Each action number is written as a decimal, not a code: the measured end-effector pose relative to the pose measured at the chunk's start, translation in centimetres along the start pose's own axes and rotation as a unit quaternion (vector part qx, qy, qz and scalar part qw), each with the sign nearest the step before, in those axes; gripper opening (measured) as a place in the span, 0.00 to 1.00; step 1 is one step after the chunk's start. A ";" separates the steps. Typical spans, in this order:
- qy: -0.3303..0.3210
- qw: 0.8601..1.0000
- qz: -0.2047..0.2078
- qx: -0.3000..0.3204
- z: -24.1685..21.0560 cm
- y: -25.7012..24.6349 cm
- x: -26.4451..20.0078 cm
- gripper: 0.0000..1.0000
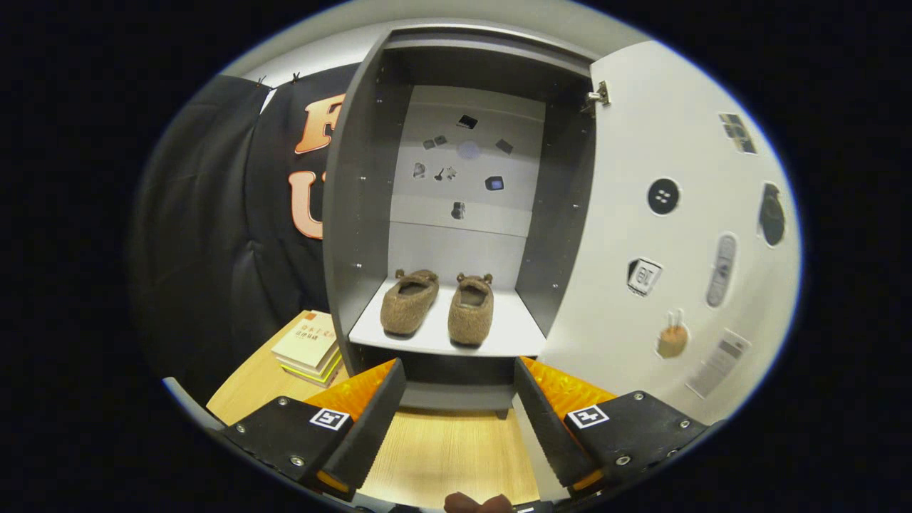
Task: Open the shoe cabinet door, grab the shoes and put them into the shoe cabinet, then close the shoe cabinet door.
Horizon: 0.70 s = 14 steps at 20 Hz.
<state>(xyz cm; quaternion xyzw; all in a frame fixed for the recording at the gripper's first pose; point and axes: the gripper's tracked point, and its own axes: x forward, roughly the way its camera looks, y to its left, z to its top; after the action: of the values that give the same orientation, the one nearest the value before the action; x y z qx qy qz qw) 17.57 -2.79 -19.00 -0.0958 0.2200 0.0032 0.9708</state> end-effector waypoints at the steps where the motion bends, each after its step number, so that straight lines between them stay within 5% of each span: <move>1: -0.001 1.000 0.001 0.001 -0.3 -0.2 -1.4 0.96; 8: -0.034 0.998 0.037 0.035 -0.2 -3.4 -9.2 0.96; 14: -0.066 0.995 0.048 0.054 0.0 -12.9 -14.3 0.95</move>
<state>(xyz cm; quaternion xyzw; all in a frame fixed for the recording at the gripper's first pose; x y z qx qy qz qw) 5.29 -14.94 -10.46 -0.0323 0.1597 0.0441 0.9856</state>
